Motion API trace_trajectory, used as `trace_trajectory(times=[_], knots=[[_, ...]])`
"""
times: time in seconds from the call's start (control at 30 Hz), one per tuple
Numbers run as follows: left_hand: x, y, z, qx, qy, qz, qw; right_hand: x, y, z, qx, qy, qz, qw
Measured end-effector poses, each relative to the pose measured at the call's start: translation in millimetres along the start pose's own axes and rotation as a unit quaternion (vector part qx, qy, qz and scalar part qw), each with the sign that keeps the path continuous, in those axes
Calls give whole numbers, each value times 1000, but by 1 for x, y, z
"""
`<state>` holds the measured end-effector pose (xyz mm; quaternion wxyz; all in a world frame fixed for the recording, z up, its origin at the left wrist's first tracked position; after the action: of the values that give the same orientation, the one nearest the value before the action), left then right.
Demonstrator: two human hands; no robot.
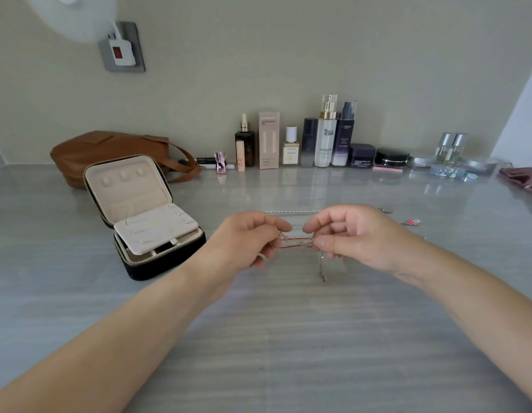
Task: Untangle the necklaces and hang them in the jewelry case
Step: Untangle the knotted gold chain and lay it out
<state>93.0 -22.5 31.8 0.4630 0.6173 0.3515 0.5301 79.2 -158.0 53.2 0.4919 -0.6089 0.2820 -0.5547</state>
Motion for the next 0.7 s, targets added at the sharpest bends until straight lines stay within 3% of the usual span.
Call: trace_trajectory(times=[0.27, 0.47, 0.7], knots=[[-3, 12, -9, -32, -25, 106, 994, 13, -7, -4, 9, 33, 18, 999], [2, 19, -11, -50, 1, 78, 996, 10, -8, -5, 12, 31, -27, 999], [-3, 20, -12, -68, -14, 102, 992, 7, -21, -7, 49, 29, 33, 998]])
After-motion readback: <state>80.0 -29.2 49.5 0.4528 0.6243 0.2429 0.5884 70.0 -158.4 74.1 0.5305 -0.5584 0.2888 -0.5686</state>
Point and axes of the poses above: each hand's wrist, its own z-axis towards the middle knuckle, its own x-axis out of the back of the hand, y = z × x, the point moved 10 cm from there along z, towards the middle knuckle, and after that the axes turned 7 degrees about z, right-handed, at the moved point
